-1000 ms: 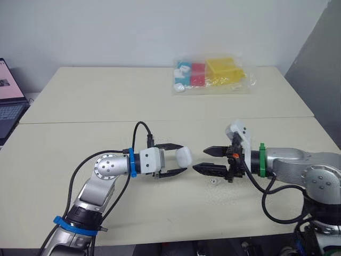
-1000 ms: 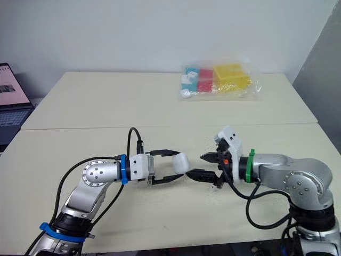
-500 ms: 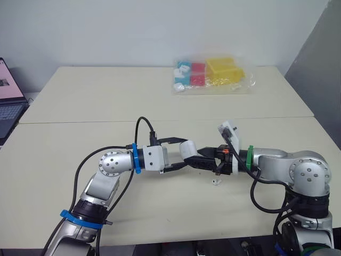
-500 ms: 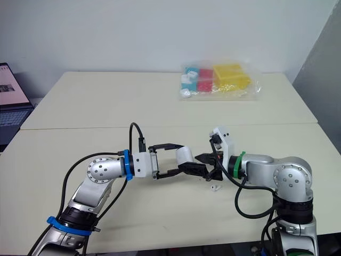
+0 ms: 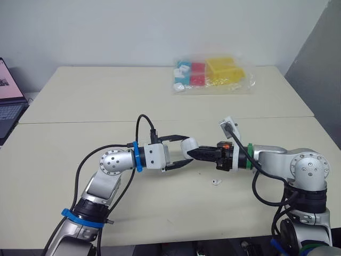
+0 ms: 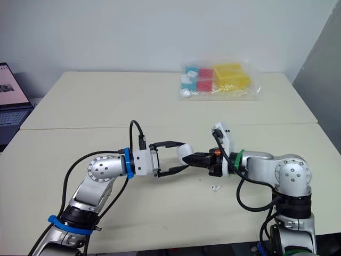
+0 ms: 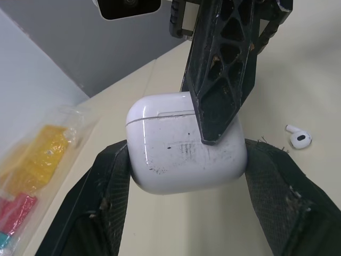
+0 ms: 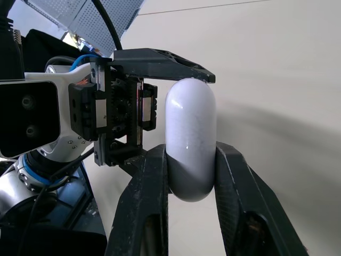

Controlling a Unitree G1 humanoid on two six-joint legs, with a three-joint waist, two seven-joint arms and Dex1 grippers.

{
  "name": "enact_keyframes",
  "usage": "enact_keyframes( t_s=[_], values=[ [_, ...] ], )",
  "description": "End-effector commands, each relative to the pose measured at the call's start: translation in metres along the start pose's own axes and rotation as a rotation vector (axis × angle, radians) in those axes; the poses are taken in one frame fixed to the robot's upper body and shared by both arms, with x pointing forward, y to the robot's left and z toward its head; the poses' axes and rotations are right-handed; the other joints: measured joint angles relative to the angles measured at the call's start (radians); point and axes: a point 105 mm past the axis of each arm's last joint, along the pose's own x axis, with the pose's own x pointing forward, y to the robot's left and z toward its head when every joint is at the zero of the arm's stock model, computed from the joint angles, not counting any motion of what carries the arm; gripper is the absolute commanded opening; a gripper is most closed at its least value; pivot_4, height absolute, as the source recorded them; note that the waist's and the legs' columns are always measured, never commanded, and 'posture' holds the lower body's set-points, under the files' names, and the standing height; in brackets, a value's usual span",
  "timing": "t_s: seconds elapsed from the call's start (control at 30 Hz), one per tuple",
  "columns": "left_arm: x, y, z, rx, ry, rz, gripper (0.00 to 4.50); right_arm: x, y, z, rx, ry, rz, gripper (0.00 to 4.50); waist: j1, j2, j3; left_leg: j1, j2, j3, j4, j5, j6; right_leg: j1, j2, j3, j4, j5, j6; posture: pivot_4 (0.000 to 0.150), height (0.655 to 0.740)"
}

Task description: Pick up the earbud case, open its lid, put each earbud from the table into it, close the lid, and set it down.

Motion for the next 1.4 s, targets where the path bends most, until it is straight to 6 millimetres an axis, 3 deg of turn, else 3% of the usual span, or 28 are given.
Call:
enact_keyframes(
  t_s=[0.03, 0.2, 0.37, 0.43, 0.5, 0.57, 0.63, 0.8, 0.93, 1.13, 1.4],
  values=[
    [0.004, 0.007, 0.015, 0.050, -0.055, 0.031, 2.81, 0.000, 0.012, 0.002, -0.008, -0.011, 0.061, 0.75, 0.000, 0.000, 0.000, 0.000, 0.000, 0.000, 0.000, 0.000, 0.000, 0.000, 0.000, 0.000, 0.000, 0.000, 0.000, 0.150, 0.7400],
    [0.002, 0.001, 0.012, 0.019, -0.053, 0.011, 2.81, 0.000, 0.011, 0.002, -0.016, -0.003, 0.044, 0.75, 0.000, 0.000, 0.000, 0.000, 0.000, 0.000, 0.000, 0.000, 0.000, 0.000, 0.000, 0.000, 0.000, 0.000, 0.000, 0.150, 0.7400],
    [-0.002, 0.001, 0.006, -0.026, -0.021, -0.008, 4.39, -0.003, 0.011, 0.004, -0.036, 0.011, 0.035, 0.75, 0.000, 0.000, 0.000, 0.000, 0.000, 0.000, 0.000, 0.000, 0.000, 0.000, 0.000, 0.000, -0.001, 0.000, 0.000, 0.150, 0.7400],
    [-0.004, -0.003, 0.000, -0.070, 0.020, -0.050, 4.50, -0.004, 0.010, 0.004, -0.050, 0.023, 0.023, 0.75, 0.000, 0.000, 0.000, 0.000, 0.000, 0.000, -0.001, 0.000, 0.000, 0.000, 0.000, 0.000, -0.001, 0.000, 0.000, 0.150, 0.7400],
    [-0.007, -0.003, -0.005, -0.116, 0.057, -0.062, 4.50, -0.006, 0.008, 0.003, -0.082, 0.047, 0.008, 0.75, 0.000, 0.000, 0.000, 0.000, 0.000, 0.000, -0.001, 0.000, 0.000, 0.000, 0.000, 0.000, -0.001, 0.000, 0.000, 0.150, 0.7400],
    [-0.015, 0.002, -0.014, -0.281, 0.137, -0.070, 4.50, -0.013, 0.005, 0.002, -0.188, 0.124, -0.038, 0.75, -0.002, 0.001, 0.001, 0.000, 0.000, 0.000, -0.001, 0.000, 0.000, 0.000, 0.000, -0.001, -0.002, 0.000, 0.000, 0.150, 0.7400],
    [-0.021, -0.003, -0.013, -0.429, 0.200, -0.136, 4.50, -0.022, 0.001, 0.002, -0.396, 0.243, -0.115, 0.75, -0.002, 0.002, 0.002, -0.001, 0.000, -0.001, -0.001, 0.000, 0.000, -0.001, 0.000, 0.000, -0.002, 0.000, 0.000, 0.150, 0.7400],
    [-0.016, -0.014, -0.001, -0.507, 0.262, -0.231, 4.50, -0.032, -0.005, 0.002, -0.795, 0.438, -0.125, 0.75, -0.001, 0.002, 0.002, -0.005, 0.000, -0.004, -0.002, 0.000, 0.000, -0.006, 0.002, -0.001, -0.005, 0.000, 0.000, 0.150, 0.7400],
    [0.000, -0.012, 0.006, -0.500, 0.273, -0.198, 4.50, -0.032, -0.007, 0.002, -0.987, 0.520, -0.085, 0.75, 0.002, 0.002, 0.002, -0.013, 0.000, -0.003, 0.000, 0.000, 0.001, -0.014, 0.003, 0.001, -0.004, 0.000, 0.000, 0.150, 0.7400],
    [0.022, -0.007, 0.009, -0.438, 0.268, -0.169, 4.50, -0.022, -0.003, 0.006, -1.072, 0.522, -0.033, 0.75, 0.004, 0.002, 0.002, -0.016, 0.000, -0.004, 0.001, 0.000, 0.000, -0.017, 0.003, 0.001, -0.003, 0.000, 0.000, 0.150, 0.7400],
    [0.031, -0.012, 0.007, -0.437, 0.259, -0.201, 4.50, -0.021, -0.006, 0.008, -1.084, 0.528, -0.025, 0.75, 0.004, 0.002, 0.002, -0.015, 0.000, -0.003, 0.003, 0.000, 0.001, -0.017, 0.003, 0.001, 0.000, 0.000, 0.000, 0.150, 0.7400]
  ],
)
